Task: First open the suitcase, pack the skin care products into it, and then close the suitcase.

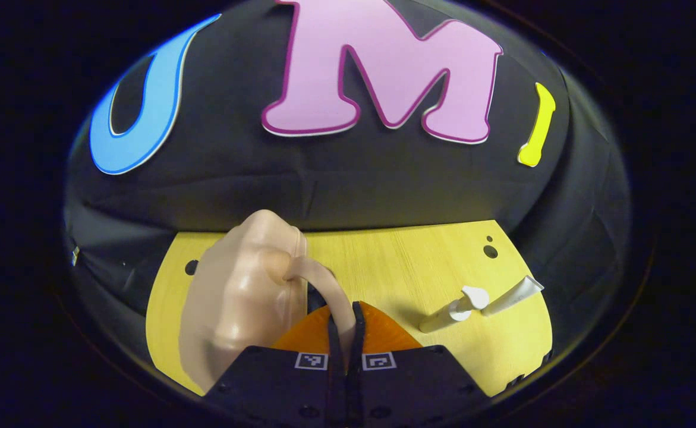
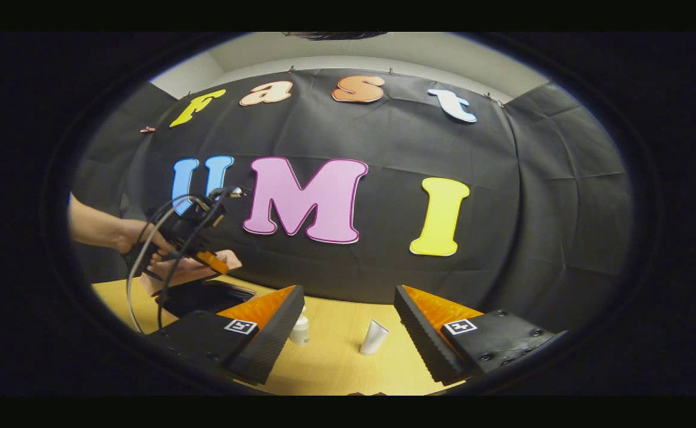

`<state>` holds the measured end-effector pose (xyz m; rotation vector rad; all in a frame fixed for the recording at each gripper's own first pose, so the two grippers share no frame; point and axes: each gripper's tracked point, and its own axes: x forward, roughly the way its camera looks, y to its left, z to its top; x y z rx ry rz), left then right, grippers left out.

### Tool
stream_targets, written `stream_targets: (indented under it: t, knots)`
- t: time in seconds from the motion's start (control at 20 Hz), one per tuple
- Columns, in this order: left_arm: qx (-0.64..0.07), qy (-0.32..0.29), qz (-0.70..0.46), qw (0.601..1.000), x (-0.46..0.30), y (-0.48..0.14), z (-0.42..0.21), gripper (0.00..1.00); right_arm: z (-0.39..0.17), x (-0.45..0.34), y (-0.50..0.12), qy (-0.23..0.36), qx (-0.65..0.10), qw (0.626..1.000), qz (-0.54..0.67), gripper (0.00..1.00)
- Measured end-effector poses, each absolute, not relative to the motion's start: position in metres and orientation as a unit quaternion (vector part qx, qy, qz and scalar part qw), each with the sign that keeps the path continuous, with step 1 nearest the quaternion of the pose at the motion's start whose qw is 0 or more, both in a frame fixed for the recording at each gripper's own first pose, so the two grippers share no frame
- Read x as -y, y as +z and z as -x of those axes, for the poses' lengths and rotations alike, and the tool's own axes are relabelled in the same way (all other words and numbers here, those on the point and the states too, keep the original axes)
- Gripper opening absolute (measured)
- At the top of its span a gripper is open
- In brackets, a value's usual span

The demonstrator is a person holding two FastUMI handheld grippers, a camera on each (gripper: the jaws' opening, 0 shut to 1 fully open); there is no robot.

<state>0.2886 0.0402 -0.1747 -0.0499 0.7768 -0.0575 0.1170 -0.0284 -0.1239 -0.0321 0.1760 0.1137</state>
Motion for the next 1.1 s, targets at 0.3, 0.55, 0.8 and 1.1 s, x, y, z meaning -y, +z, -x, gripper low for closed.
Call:
stream_targets:
  t: [0.3, 0.55, 0.8, 1.1]
  knots:
    - [-0.377, 0.015, -0.023, 0.926, -0.185, -0.112, -0.266, 0.06, -0.108, -0.012, -0.102, 0.05, -0.074, 0.995, 0.036, 1.0]
    - [-0.395, 0.068, -0.068, 0.914, -0.304, -0.129, -0.243, 0.06, -0.099, -0.039, -0.108, 0.042, -0.087, 0.995, 0.041, 0.98]
    - [-0.407, 0.139, -0.137, 0.892, -0.441, -0.182, -0.228, 0.06, -0.089, -0.064, -0.143, 0.03, -0.116, 0.992, 0.048, 0.97]
    - [-0.431, 0.179, -0.123, 0.876, -0.508, -0.292, -0.224, 0.06, -0.082, -0.087, -0.17, 0.022, -0.121, 0.99, 0.067, 0.96]
